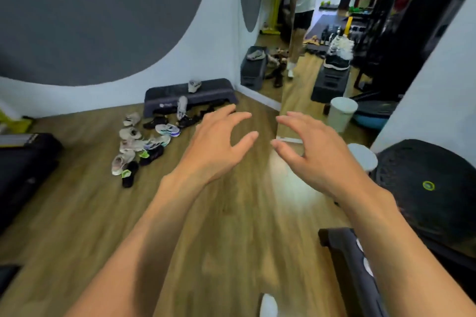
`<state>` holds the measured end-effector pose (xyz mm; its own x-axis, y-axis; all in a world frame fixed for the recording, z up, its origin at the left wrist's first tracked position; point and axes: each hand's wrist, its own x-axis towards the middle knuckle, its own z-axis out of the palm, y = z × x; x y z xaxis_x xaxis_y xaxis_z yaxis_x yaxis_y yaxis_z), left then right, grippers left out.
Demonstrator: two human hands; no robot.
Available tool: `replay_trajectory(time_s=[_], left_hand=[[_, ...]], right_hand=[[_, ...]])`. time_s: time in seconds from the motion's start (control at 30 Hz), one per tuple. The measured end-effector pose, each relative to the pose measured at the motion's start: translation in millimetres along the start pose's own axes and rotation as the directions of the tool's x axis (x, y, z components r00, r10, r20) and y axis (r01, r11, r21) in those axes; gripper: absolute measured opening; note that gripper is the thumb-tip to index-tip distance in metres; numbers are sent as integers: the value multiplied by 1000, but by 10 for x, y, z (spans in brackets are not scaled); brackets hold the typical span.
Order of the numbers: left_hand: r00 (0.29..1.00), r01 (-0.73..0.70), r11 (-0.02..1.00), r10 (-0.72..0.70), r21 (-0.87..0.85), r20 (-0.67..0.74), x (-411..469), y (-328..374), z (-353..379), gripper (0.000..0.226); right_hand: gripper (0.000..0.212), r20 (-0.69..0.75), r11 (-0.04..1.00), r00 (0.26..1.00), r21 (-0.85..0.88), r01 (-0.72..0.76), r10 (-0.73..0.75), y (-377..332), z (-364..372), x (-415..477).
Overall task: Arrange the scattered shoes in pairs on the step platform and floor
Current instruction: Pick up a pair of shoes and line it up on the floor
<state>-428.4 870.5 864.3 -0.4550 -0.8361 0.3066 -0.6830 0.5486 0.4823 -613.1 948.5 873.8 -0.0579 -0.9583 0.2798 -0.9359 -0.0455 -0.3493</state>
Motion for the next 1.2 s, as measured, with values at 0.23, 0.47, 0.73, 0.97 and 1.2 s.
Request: replay_trajectory(time_s=[0.23, 0.47, 0.73, 0.97, 1.2], left_hand=[[985, 169, 984, -166, 62, -48, 775, -707, -24, 48], [953, 304, 947, -300, 101, -50, 1463, -1492, 71, 48], [949, 308, 951, -306, 13, -71, 2399, -2744, 58, 48], [942, 318, 948, -313, 25, -118, 3496, -3700, -136, 46], [947, 321, 947, -320, 31, -27, 4647, -4633, 24, 48]], right_hand=[[53, 101, 986, 984, 88, 140, -148, 16, 514, 1304], [51, 195, 963, 949, 157, 219, -248, -97, 1061, 2457], [50, 254, 949, 919, 174, 263, -301, -398, 1899, 3846], [51, 279, 957, 922, 185, 222, -267, -647, 2409, 5171], [50, 265, 959, 934, 214, 184, -239, -535, 3017, 6516]])
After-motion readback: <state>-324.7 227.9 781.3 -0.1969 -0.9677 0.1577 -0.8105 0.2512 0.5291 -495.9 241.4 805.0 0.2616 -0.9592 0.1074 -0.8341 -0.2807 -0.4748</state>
